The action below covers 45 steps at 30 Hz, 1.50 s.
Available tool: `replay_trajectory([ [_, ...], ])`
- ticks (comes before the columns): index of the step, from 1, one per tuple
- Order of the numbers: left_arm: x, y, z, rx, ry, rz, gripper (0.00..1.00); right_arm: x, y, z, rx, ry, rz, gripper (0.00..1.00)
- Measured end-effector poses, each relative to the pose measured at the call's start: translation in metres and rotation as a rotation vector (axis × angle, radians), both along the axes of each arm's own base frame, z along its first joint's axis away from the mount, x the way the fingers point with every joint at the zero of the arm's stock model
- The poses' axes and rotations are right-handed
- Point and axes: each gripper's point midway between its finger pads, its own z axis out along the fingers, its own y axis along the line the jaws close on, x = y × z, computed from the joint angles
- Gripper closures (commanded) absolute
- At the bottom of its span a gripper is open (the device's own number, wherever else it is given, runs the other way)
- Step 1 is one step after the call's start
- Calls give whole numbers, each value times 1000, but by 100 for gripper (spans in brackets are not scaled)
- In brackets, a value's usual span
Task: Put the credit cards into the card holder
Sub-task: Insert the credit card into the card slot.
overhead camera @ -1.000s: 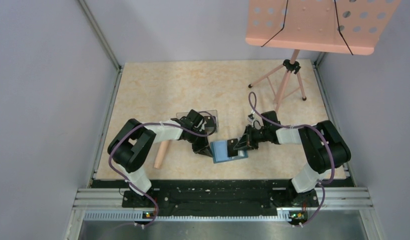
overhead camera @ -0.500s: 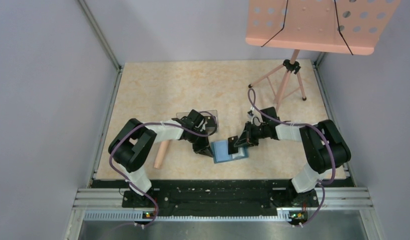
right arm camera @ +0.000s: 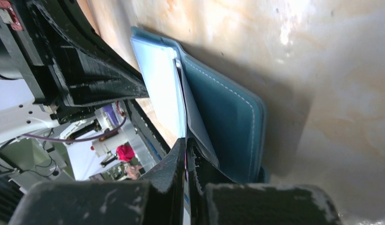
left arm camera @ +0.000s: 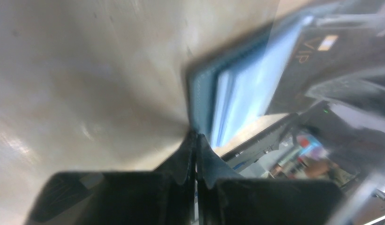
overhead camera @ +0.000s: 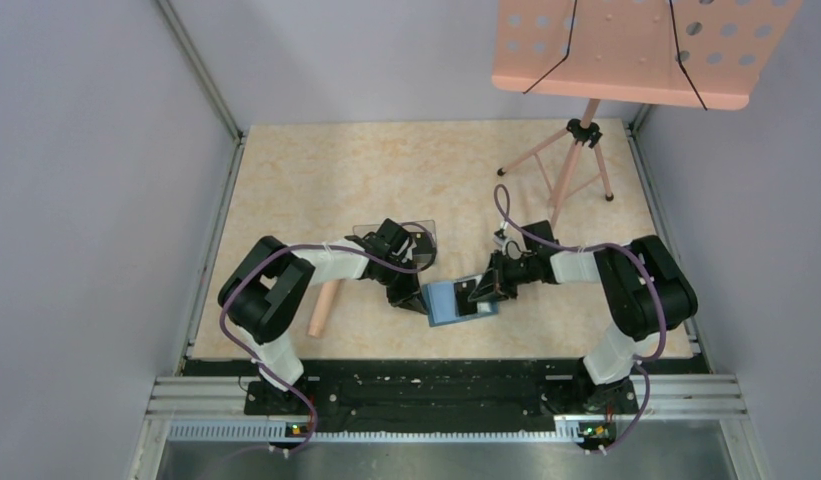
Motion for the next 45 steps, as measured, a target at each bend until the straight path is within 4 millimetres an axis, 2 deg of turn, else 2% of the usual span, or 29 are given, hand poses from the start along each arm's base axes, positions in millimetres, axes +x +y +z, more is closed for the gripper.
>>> replay_trajectory([
  [3,0,0,0,0,0,0,100,-7,-1,-1,7,24,7,100],
  [15,0,-3,0,2,0,-16,100,-14,-1,-2,19,61,26,100],
  [23,-1,-3,0,15,7,-23,100,-16,6,-6,37,109,55,100],
  [30,-2,-3,0,18,8,-24,100,-18,17,-6,1,100,82,83],
  [34,-2,-3,0,18,9,-24,100,-16,14,-7,-70,99,76,71],
  [39,-1,-3,0,19,9,-24,100,-7,9,1,-158,50,76,57],
  [42,-1,-5,0,18,8,-28,100,-4,7,2,-201,30,78,52],
  [45,-1,-6,0,18,8,-30,100,-6,8,2,-226,24,89,51],
])
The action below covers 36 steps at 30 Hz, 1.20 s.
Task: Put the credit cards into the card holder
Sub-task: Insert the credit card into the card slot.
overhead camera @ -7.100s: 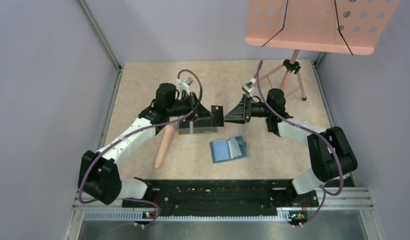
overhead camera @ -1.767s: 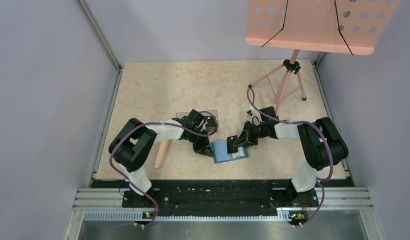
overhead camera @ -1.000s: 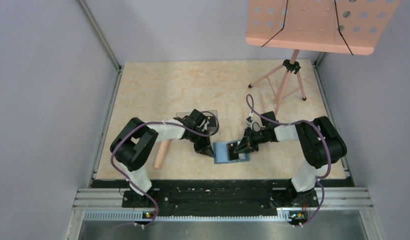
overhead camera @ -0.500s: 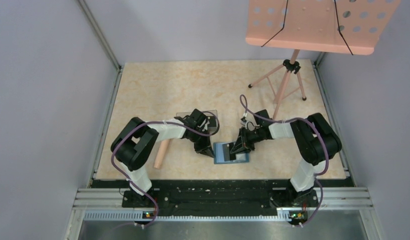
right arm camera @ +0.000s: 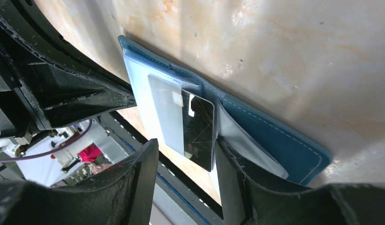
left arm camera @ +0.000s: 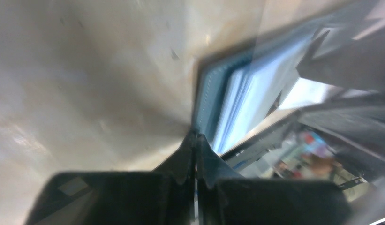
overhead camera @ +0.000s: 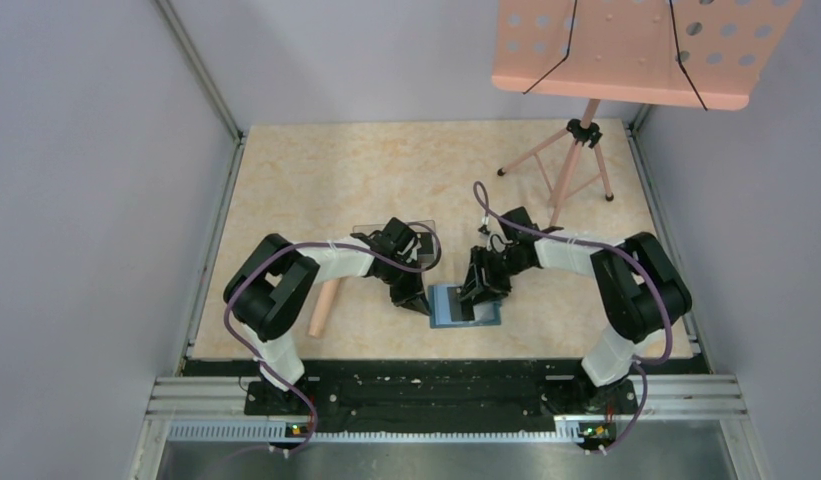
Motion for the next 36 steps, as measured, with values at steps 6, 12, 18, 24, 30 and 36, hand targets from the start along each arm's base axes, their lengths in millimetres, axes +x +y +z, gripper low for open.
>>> replay_trajectory([
  [6,0,0,0,3,1,-4,100,-8,8,-1,-11,-5,35,58],
  [12,-2,1,0,17,5,-18,100,-10,19,-4,-21,0,62,76],
  [18,-5,6,0,49,18,-23,100,-6,23,-6,-38,13,54,100],
  [24,-5,15,0,112,17,-33,100,-4,33,0,-10,4,61,100],
  [30,1,23,4,182,-16,-55,91,-6,40,3,19,15,62,85],
  [36,9,31,9,236,-64,-73,73,-4,44,8,16,10,66,55],
])
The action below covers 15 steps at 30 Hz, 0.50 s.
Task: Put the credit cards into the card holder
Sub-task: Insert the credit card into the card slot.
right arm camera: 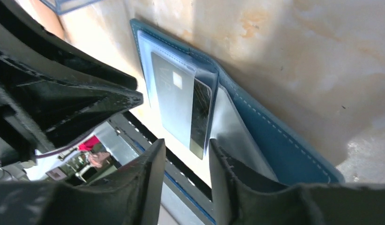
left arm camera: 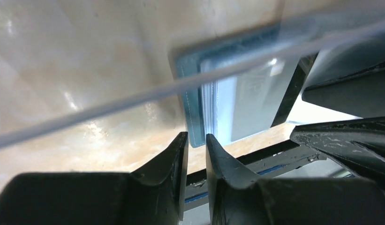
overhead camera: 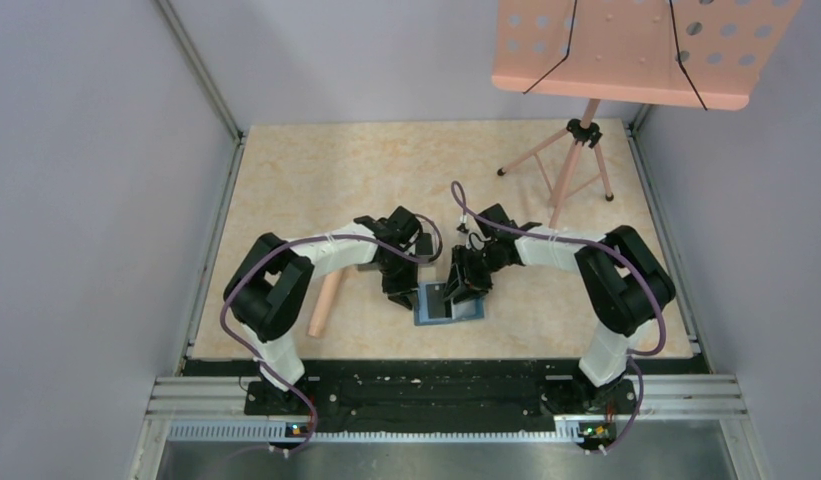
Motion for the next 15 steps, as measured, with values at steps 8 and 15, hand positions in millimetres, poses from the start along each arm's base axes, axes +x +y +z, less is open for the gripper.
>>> replay_trajectory([
  [8,1,0,18,-22,-39,-14,66,-2,-3,-2,-23,1,8,51],
  [15,5,-17,28,-129,-38,9,63,-1,0,0,-3,-6,13,60],
])
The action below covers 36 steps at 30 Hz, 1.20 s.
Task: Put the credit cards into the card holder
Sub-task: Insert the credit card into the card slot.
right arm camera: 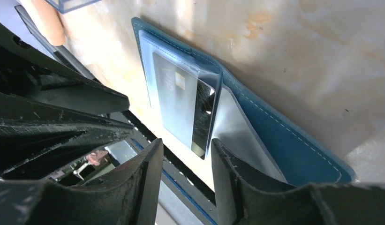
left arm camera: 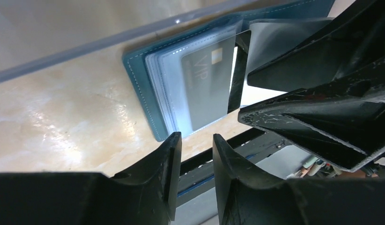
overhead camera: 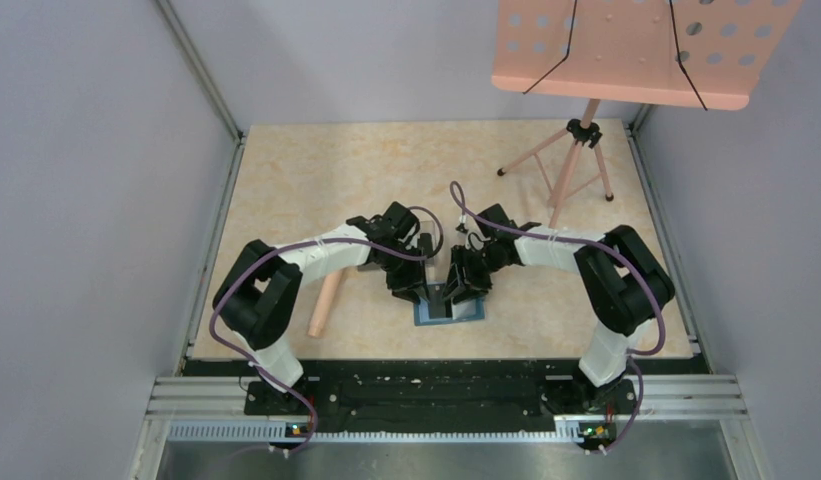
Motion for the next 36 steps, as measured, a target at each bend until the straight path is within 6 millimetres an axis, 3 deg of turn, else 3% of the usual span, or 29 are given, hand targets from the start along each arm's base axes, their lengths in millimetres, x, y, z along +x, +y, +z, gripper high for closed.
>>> replay_trajectory([
  [17,5,-4,-6,-35,5,59,60,1,12,-3,54,16,16,75],
  [20,5,-3,-7,-30,4,61,60,0,13,-3,59,21,14,74],
  [28,5,-2,-14,-14,18,62,61,3,8,-3,17,-12,2,59],
  [36,4,-2,-16,-11,24,61,62,4,1,-4,-24,-40,-2,59],
])
